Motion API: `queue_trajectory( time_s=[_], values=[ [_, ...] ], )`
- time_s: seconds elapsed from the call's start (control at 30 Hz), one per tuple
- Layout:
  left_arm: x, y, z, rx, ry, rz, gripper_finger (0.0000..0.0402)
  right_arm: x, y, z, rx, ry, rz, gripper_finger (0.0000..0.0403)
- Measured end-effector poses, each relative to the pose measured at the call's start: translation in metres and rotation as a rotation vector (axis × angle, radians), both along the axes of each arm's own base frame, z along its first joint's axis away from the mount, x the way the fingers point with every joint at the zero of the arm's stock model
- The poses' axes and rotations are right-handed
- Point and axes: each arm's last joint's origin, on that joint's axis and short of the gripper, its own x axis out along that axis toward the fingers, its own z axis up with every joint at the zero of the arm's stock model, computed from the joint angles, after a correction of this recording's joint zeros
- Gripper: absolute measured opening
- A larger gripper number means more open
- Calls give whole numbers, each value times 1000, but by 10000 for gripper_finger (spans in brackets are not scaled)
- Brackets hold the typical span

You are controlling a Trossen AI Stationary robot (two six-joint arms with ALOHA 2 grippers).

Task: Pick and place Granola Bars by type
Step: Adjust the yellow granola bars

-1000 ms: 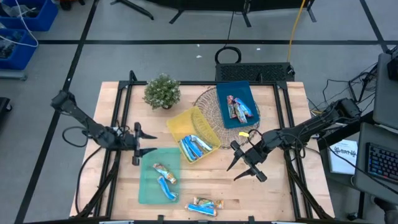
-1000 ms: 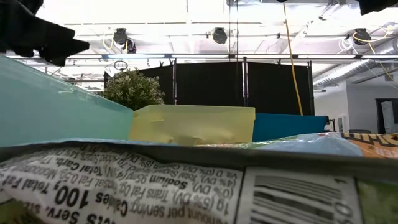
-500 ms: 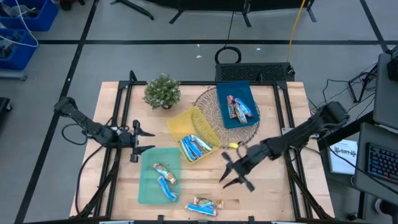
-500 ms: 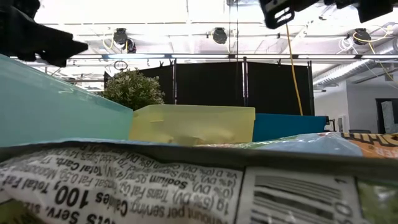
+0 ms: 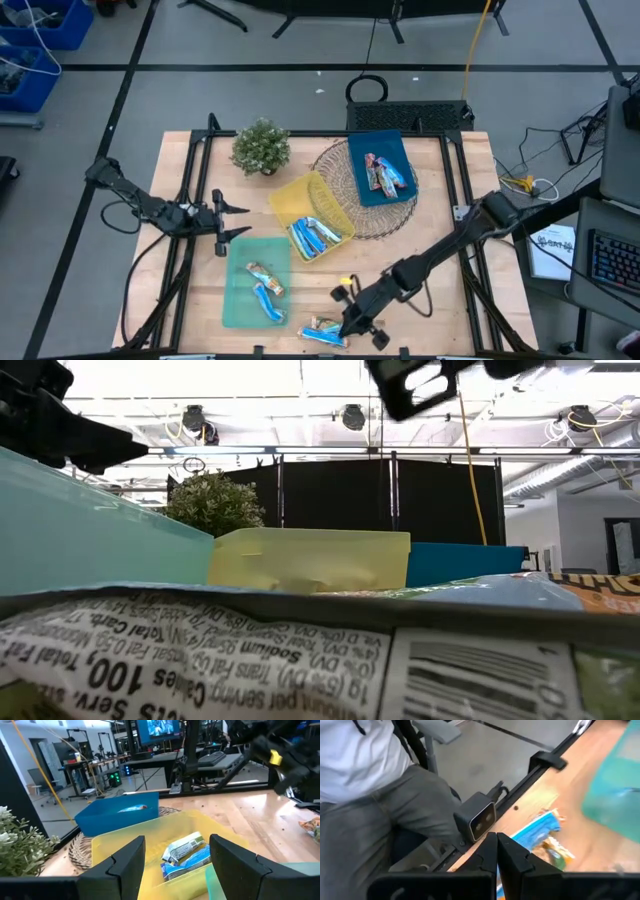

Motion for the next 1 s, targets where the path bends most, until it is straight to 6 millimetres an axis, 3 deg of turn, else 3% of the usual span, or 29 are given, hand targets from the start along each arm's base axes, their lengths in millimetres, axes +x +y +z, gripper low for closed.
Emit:
queue_trajectory(
  time_s=[0.43,0.77,1.0],
  values=[
    [0,0,0,-2,-1,-1,225,21,14,-38,126,-71,-3,0],
    [0,0,0,-2,-1,-2,225,23,7,-72,104,88,-66,0],
    [0,0,0,-2,-2,-3,225,20,0,-81,34,222,-184,0]
  ],
)
